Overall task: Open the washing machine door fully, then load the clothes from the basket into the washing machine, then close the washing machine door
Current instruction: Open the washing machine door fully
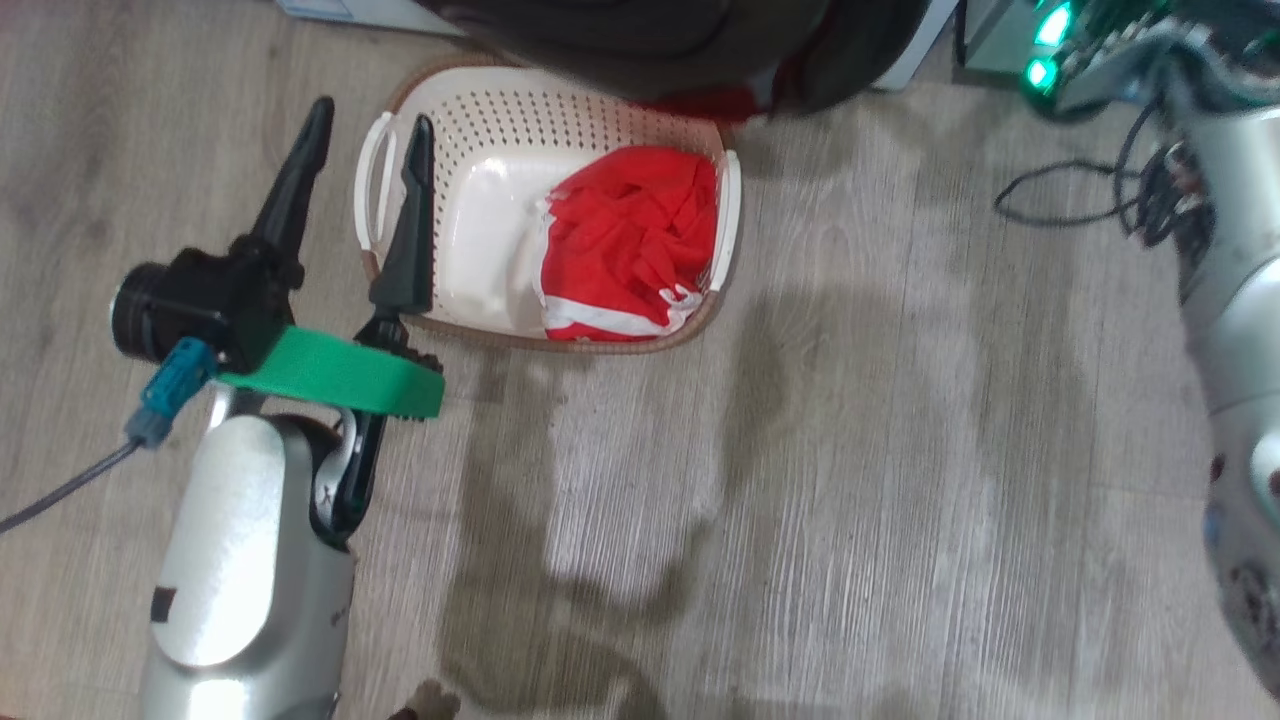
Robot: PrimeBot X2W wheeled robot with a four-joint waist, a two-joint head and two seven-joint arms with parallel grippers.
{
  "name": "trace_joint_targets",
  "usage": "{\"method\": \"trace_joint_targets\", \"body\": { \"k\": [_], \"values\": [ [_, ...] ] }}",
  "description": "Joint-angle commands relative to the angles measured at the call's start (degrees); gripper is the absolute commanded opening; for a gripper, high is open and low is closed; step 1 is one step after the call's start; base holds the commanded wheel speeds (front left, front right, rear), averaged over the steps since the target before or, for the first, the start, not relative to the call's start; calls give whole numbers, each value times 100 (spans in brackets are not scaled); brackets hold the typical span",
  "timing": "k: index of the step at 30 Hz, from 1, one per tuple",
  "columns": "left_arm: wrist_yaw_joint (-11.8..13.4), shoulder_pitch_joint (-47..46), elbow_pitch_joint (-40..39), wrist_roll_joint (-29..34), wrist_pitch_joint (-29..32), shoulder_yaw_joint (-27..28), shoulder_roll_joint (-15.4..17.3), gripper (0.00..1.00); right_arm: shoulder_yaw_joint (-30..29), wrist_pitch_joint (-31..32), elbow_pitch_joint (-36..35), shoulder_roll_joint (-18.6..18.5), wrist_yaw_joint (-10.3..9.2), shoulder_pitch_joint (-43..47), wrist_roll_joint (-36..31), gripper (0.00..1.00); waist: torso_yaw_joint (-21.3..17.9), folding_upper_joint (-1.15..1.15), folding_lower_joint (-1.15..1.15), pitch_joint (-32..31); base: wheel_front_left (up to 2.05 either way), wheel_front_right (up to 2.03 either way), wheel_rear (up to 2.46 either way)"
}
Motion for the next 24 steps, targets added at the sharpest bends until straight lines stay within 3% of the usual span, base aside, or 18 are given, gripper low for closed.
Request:
{"method": "trace_joint_targets", "body": {
  "k": [1,10,24],
  "values": [
    [-2,58,-144,59,-54,160,97,100,97,120,-318,220,3,133,58,0,18,0,0,-128,0,0,0],
    [38,279,24,19,-54,132,90,100,251,434,-795,365,3,903,170,0,231,0,0,-500,0,0,0],
    [294,719,225,-233,-54,-85,83,100,518,676,-1409,526,3,1981,309,0,958,0,0,-1088,0,0,0]
  ]
}}
